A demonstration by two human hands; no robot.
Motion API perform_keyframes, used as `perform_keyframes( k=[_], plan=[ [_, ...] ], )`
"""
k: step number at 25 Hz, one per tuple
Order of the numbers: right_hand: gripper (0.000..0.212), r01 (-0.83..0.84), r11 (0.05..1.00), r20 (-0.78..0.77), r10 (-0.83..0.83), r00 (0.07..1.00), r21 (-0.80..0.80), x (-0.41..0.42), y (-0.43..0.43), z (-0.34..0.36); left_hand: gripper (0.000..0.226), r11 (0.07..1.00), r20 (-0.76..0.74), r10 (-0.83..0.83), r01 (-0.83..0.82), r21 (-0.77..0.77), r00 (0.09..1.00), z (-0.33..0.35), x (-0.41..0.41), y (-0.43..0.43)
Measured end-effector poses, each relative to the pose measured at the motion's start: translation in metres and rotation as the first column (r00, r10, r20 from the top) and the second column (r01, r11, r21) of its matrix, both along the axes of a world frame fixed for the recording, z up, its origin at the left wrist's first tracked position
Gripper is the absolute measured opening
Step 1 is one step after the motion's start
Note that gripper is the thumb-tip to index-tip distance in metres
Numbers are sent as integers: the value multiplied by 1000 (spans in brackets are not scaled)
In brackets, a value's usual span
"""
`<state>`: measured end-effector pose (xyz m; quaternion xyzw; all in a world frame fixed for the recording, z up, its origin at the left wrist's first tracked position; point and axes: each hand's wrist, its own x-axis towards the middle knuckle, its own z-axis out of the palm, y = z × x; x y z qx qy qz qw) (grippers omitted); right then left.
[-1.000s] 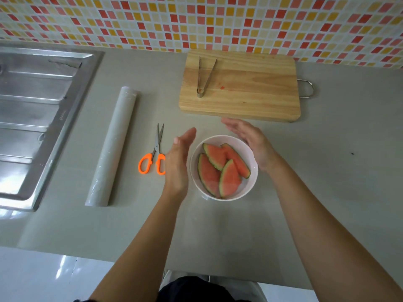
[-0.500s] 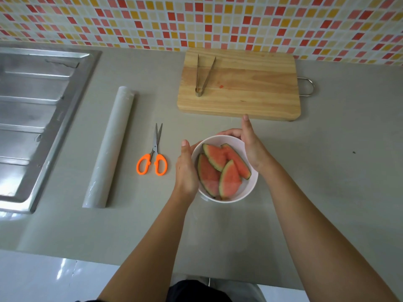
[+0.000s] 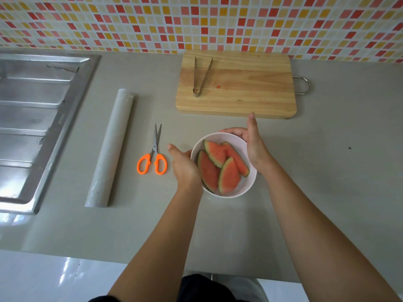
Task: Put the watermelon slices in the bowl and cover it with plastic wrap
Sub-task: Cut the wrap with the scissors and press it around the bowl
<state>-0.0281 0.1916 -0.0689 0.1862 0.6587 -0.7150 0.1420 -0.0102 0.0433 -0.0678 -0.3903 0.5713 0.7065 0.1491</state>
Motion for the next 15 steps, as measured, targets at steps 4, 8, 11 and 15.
perform_keyframes(
  k=[4,8,11,15],
  plan=[
    [88,9,1000,9,-9,1000,8,0,-1,-2,72,965,83,247,-236,-117,965,5,4,-2],
    [87,12,1000,45,-14,999,27,1,-2,-2,56,957,24,288,-289,36,957,5,9,-9],
    [83,34,996,28,-32,999,-77,8,6,0,50,971,-130,235,-227,74,963,4,21,-19],
    [77,21,975,-24,-27,999,-222,21,3,-1,55,989,-325,38,11,147,945,-5,51,-8]
  ],
)
